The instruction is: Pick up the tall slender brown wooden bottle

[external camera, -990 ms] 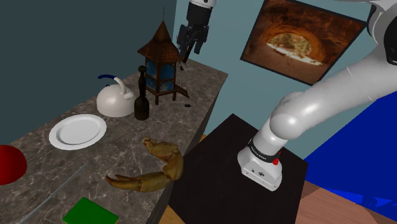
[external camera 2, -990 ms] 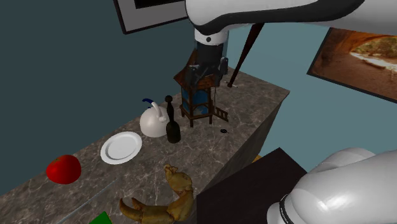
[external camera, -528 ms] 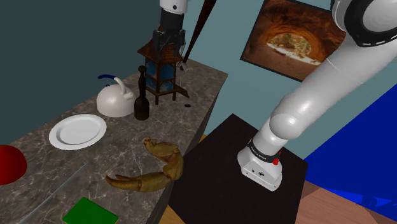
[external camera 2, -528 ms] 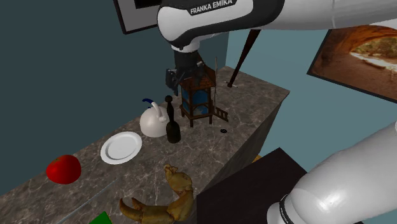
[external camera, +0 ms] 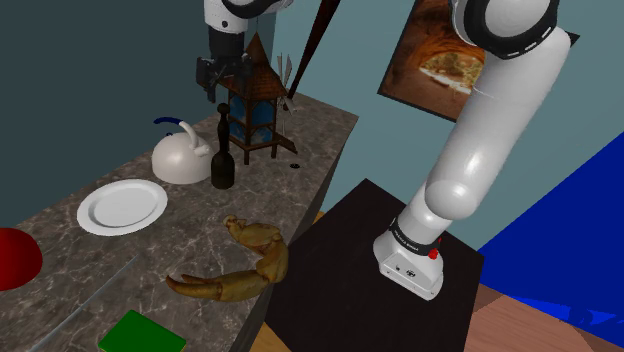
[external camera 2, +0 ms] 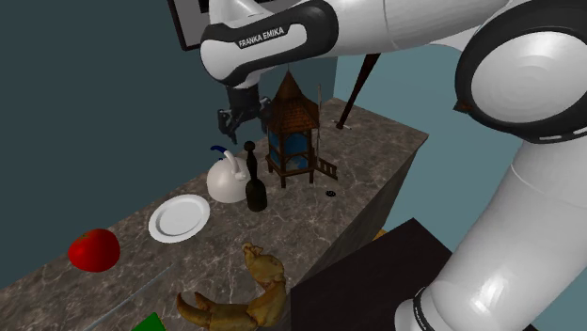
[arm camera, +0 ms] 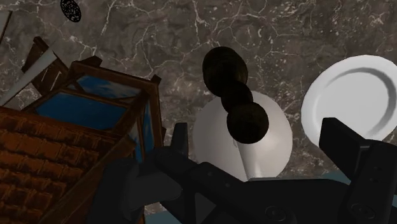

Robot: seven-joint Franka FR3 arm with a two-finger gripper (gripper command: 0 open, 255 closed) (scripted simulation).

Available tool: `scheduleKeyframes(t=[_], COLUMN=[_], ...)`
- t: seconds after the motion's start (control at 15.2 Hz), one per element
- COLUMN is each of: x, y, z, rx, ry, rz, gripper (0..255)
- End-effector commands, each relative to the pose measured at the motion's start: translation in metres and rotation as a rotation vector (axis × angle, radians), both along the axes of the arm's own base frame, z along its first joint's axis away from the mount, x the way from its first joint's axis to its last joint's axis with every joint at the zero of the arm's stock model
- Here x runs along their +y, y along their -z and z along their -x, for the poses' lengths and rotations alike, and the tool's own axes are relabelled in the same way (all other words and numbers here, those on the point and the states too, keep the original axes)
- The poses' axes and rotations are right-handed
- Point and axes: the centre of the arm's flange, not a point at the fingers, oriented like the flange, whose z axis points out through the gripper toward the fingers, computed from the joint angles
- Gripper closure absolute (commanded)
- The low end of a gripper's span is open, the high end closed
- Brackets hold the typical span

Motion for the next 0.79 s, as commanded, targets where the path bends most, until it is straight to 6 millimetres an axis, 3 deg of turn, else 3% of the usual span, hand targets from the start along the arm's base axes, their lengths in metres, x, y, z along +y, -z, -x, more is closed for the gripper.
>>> scheduleKeyframes(t=[0.0, 0.4, 0.53, 0.59, 0.73], x=[0.004, 0.004, 0.004, 0.005, 0.004], y=[0.008, 0.043, 0.043, 0.042, 0.042], z=[-0.007, -0.007, -0.007, -0.007, -0.007], rx=[-0.001, -0.001, -0.001, -0.001, -0.001], ry=[0.003, 0.003, 0.003, 0.003, 0.003], rz=[0.003, 0.003, 0.003, 0.003, 0.003], gripper=[0, 0, 0, 255, 255])
